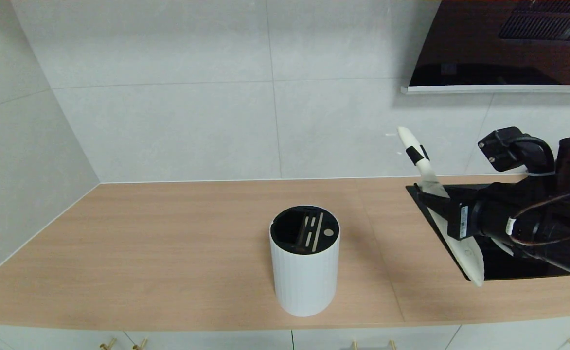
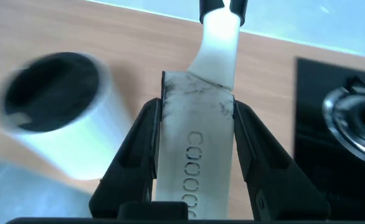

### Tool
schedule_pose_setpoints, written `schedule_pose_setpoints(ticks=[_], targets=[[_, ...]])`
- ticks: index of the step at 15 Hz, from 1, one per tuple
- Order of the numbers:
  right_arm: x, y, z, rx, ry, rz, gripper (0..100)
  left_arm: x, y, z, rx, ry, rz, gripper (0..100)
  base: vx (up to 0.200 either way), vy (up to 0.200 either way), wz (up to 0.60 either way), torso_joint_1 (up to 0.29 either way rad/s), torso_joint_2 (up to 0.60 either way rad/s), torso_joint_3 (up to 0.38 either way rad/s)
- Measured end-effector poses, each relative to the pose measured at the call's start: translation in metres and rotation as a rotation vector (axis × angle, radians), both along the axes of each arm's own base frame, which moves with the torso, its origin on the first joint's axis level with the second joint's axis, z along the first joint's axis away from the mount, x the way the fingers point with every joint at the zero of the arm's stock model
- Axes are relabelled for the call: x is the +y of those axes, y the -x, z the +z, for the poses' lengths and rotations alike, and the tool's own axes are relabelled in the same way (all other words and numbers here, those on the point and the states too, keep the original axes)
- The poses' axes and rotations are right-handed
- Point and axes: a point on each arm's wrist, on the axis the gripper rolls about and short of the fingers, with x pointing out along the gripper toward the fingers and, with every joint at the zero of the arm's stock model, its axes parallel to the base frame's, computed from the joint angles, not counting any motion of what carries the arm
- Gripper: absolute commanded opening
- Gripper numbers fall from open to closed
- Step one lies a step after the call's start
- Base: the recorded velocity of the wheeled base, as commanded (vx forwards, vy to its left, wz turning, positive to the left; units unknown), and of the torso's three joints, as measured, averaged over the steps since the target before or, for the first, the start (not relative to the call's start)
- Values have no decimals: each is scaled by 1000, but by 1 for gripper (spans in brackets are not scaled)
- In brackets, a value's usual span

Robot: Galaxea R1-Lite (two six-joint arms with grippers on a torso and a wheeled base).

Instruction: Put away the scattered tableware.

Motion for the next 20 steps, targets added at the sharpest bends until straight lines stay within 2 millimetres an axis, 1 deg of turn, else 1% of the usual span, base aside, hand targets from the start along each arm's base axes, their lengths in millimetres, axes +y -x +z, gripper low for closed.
schedule_pose_setpoints(ticks=[1,2,3,5,6,8,10,11,13,14,15,18,20], targets=[[5,9,4,-5,-5,37,0,-1,-10,18,34,-1,-38,100,0,0,0,0,0,0],[10,16,7,-14,-13,69,0,-2,-24,34,80,-1,-78,100,0,0,0,0,0,0],[14,21,9,-18,-18,95,0,-3,-39,45,119,3,-112,100,0,0,0,0,0,0],[24,30,8,-7,-32,151,0,-9,-79,64,191,44,-214,100,0,0,0,0,0,0],[29,33,7,4,-44,172,0,-14,-98,70,208,76,-265,100,0,0,0,0,0,0],[37,31,6,15,-54,194,0,-30,-140,81,239,171,-359,100,0,0,0,0,0,0],[46,23,11,6,-62,199,0,-48,-174,89,261,307,-429,100,0,0,0,0,0,0],[51,17,15,-2,-69,200,0,-59,-187,94,264,369,-470,100,0,0,0,0,0,0],[62,6,17,-6,-70,196,0,-77,-201,92,308,424,-537,100,0,0,0,0,0,0],[68,1,17,-8,-69,189,0,-86,-204,89,337,428,-568,100,0,0,0,0,0,0],[73,0,15,0,-64,187,0,-91,-205,86,355,426,-589,100,0,0,0,0,0,0],[88,3,8,45,-55,196,0,-105,-208,81,402,430,-630,100,0,0,0,0,0,0],[97,9,8,67,-93,208,0,-113,-218,84,398,446,-592,100,0,0,0,0,0,0]])
